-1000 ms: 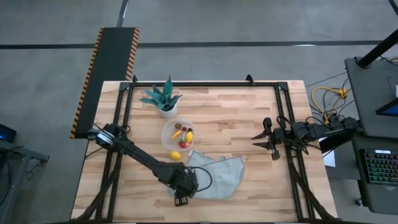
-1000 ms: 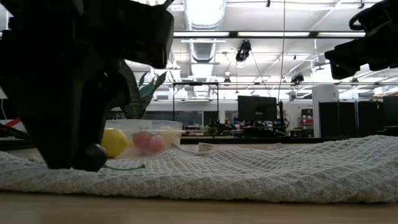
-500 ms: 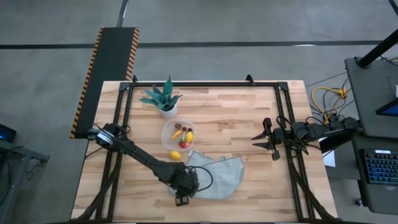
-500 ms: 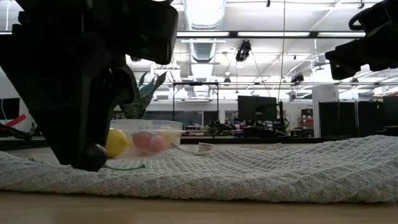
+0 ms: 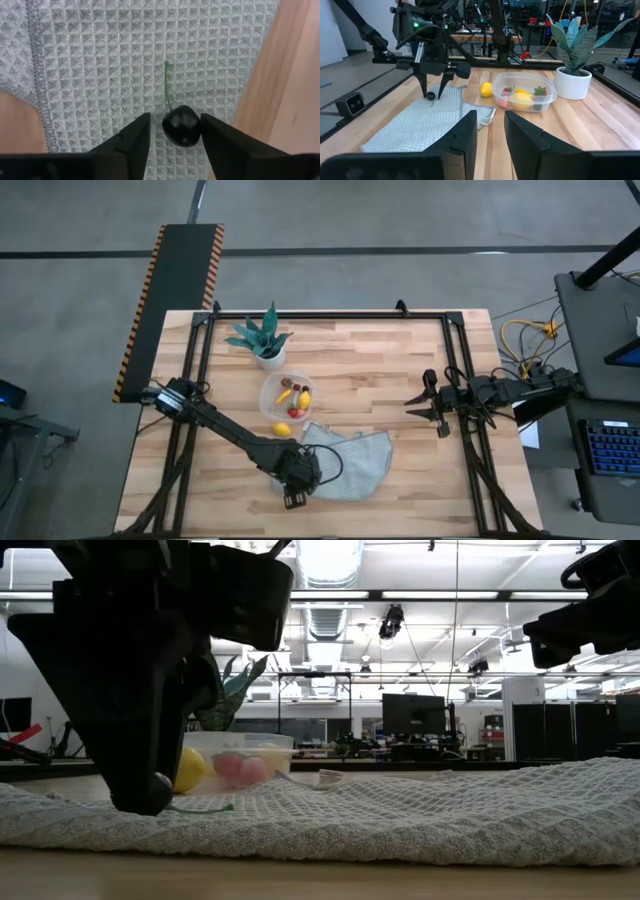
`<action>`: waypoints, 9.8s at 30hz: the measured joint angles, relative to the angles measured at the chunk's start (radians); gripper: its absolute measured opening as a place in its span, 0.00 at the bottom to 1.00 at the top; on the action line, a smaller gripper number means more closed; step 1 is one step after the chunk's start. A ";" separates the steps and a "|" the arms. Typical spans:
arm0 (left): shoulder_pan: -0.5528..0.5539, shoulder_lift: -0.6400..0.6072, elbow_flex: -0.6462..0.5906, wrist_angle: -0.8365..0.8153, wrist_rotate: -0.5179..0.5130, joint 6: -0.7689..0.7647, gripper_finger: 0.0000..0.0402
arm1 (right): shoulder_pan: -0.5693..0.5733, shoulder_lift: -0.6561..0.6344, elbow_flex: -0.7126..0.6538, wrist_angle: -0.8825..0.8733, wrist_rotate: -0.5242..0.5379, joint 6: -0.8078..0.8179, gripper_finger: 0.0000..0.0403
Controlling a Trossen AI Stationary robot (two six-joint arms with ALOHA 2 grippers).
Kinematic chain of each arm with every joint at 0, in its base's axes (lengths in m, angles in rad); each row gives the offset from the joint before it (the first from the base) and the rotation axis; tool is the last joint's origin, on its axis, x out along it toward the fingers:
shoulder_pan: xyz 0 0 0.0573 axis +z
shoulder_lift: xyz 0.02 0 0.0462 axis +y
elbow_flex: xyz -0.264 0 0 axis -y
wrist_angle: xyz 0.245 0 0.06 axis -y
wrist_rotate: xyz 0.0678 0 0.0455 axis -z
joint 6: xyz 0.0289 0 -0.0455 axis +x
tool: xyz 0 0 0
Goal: Pick and placing Produce into tupperware
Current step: Put the black cherry into the container, then put the yellow lemon into the container
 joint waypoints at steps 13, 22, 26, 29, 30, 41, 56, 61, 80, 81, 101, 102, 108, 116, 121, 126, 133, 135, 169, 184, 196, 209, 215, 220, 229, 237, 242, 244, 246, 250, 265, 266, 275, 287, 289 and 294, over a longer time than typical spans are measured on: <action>0.000 -0.001 0.000 -0.029 0.018 0.008 0.18 | 0.000 0.000 0.000 0.000 0.000 0.007 0.23; 0.000 -0.025 0.009 -0.058 0.016 0.009 0.18 | 0.000 0.000 0.000 0.000 0.000 0.008 0.22; -0.001 -0.037 0.028 -0.080 0.014 0.010 0.18 | 0.000 0.001 0.000 0.000 -0.001 0.008 0.23; -0.001 -0.040 0.047 -0.122 0.012 0.030 0.18 | 0.000 0.001 0.000 0.000 -0.001 0.008 0.24; 0.000 -0.041 0.054 -0.141 0.011 0.035 0.18 | 0.000 0.002 0.000 0.000 -0.001 0.008 0.24; 0.042 -0.042 0.161 -0.384 -0.057 0.123 0.18 | 0.000 0.006 0.000 -0.001 -0.004 0.008 0.23; 0.207 -0.069 0.274 -0.658 -0.306 0.238 0.18 | 0.000 0.006 0.000 -0.001 -0.005 0.019 0.24; 0.287 -0.088 0.250 -0.665 -0.334 0.298 0.17 | 0.000 0.007 0.000 -0.001 -0.005 0.019 0.23; 0.500 -0.101 0.045 -0.591 -0.352 0.343 0.14 | 0.000 0.011 0.000 0.000 -0.005 0.018 0.24; 0.503 -0.101 0.035 -0.568 -0.352 0.341 0.13 | 0.000 0.011 0.000 -0.001 -0.005 0.018 0.24; 0.510 -0.102 -0.006 -0.541 -0.357 0.315 0.08 | 0.000 0.011 0.000 -0.001 -0.005 0.015 0.25; 0.503 -0.102 -0.001 -0.541 -0.350 0.318 0.08 | 0.000 0.011 0.000 -0.001 -0.005 0.015 0.26; 0.442 -0.136 0.047 -0.536 -0.330 0.398 0.09 | 0.000 0.011 0.000 -0.001 -0.005 0.015 0.25; 0.323 -0.287 0.049 -0.392 -0.179 0.512 0.09 | 0.000 0.013 0.000 -0.001 -0.005 0.016 0.25; 0.247 -0.350 -0.005 -0.263 -0.130 0.526 0.13 | 0.000 0.013 0.000 -0.001 -0.006 0.018 0.26; 0.217 -0.353 -0.065 -0.204 -0.062 0.454 0.33 | 0.000 0.013 0.000 -0.001 -0.005 0.018 0.27; 0.216 -0.352 -0.167 -0.204 -0.107 0.420 0.60 | 0.000 0.013 0.000 -0.001 -0.005 0.018 0.27; 0.216 -0.353 -0.179 -0.196 -0.130 0.422 0.60 | 0.000 0.013 0.000 -0.001 -0.005 0.018 0.27; 0.179 -0.271 -0.190 -0.146 -0.082 0.525 0.49 | 0.000 0.026 0.000 -0.001 -0.006 0.019 0.29; 0.197 -0.272 -0.203 -0.221 -0.149 0.015 0.49 | 0.000 0.026 0.000 -0.001 -0.007 0.019 0.30; 0.212 -0.272 -0.197 -0.228 -0.149 -0.516 0.49 | 0.000 0.026 0.000 -0.004 -0.030 0.026 0.31; 0.224 -0.272 -0.194 -0.219 -0.160 -0.885 0.49 | 0.000 0.026 0.000 -0.004 -0.030 0.026 0.32; 0.238 -0.272 -0.194 -0.175 -0.242 -0.909 0.49 | 0.000 0.026 0.000 -0.004 -0.030 0.026 0.32; 0.238 -0.272 -0.185 -0.066 -0.225 -0.752 0.49 | 0.000 0.026 0.000 -0.004 -0.031 0.026 0.33; 0.243 -0.272 -0.158 -0.017 0.007 -0.171 0.49 | 0.000 0.026 0.000 -0.004 -0.032 0.022 0.33; 0.201 -0.272 -0.148 -0.073 0.107 0.134 0.49 | 0.000 0.026 0.000 -0.004 -0.032 0.026 0.33; 0.122 -0.272 -0.141 -0.168 -0.087 0.254 0.49 | 0.000 0.026 0.000 -0.004 -0.031 0.026 0.33; 0.079 -0.272 -0.116 -0.217 -0.232 0.285 0.49 | 0.000 0.026 0.000 -0.004 -0.031 0.026 0.33; 0.037 -0.272 -0.091 -0.254 -0.395 0.292 0.49 | 0.000 0.026 0.000 -0.004 -0.031 0.028 0.33; -0.009 -0.272 -0.072 -0.293 -0.491 0.356 0.49 | 0.000 0.027 0.000 -0.004 -0.031 0.051 0.32; 0.039 -0.273 -0.085 -0.256 -0.522 0.165 0.49 | 0.000 0.027 0.000 -0.003 -0.023 0.050 0.32; 0.042 -0.273 -0.088 -0.256 -0.511 0.175 0.50 | 0.000 0.027 0.000 -0.003 -0.023 0.047 0.32; 0.063 -0.272 -0.143 -0.253 -0.352 0.182 0.69 | 0.000 0.027 0.000 -0.003 -0.023 0.045 0.34; 0.070 -0.229 -0.159 -0.217 -0.323 0.154 0.72 | 0.000 0.027 0.000 -0.003 -0.023 0.045 0.34; 0.076 -0.207 -0.159 -0.224 -0.296 0.132 0.72 | 0.000 0.027 0.000 -0.003 -0.023 0.045 0.34; 0.082 -0.182 -0.159 -0.238 -0.296 0.078 0.72 | 0.000 0.041 0.000 -0.002 -0.023 0.045 0.34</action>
